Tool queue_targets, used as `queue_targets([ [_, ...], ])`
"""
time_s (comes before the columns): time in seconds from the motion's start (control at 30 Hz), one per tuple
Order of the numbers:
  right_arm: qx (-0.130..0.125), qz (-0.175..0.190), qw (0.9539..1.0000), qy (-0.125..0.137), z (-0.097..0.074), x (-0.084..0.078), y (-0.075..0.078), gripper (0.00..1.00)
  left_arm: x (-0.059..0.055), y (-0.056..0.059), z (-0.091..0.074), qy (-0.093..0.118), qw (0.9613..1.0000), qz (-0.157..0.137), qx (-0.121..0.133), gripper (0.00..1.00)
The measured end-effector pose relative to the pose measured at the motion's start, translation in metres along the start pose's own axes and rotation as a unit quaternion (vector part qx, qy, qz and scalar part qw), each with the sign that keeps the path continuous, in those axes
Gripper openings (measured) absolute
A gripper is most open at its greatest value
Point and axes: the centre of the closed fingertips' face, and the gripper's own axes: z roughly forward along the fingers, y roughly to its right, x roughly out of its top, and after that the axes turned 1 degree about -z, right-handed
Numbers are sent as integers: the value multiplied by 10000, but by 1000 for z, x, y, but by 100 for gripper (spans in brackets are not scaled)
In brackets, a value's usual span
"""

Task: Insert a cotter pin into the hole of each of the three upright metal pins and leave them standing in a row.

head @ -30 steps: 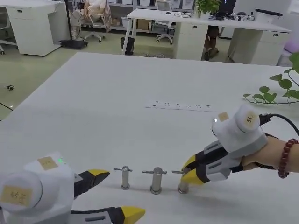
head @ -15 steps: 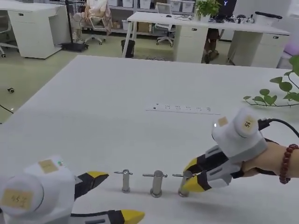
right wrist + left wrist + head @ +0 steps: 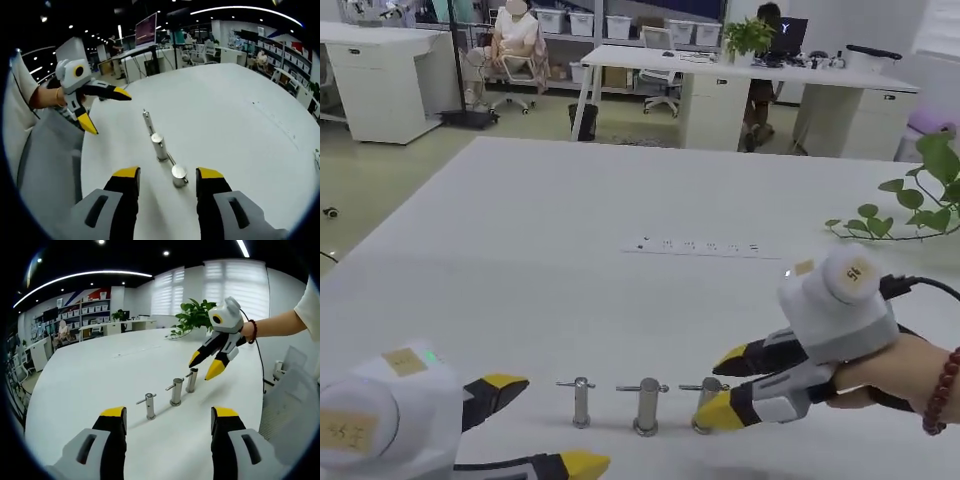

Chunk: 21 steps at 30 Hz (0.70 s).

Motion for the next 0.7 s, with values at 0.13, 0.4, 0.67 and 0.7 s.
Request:
queue_targets([
  [0.13,-196,130,9995,223,-10,5,-6,54,3,-3,-4,18,10000,-52,83,68],
  [0.4,-554,382,9966,480,-25,5,-12,62,10,-7,-15,126,9995,-165,242,70],
  [0.67,-815,532,9921,786,-38,1,-25,75,12,-9,-24,104,9989,-208,404,82],
  [0.7,-856,569,9913,822,-38,-2,-28,77,12,-9,-25,107,9989,-206,408,83],
])
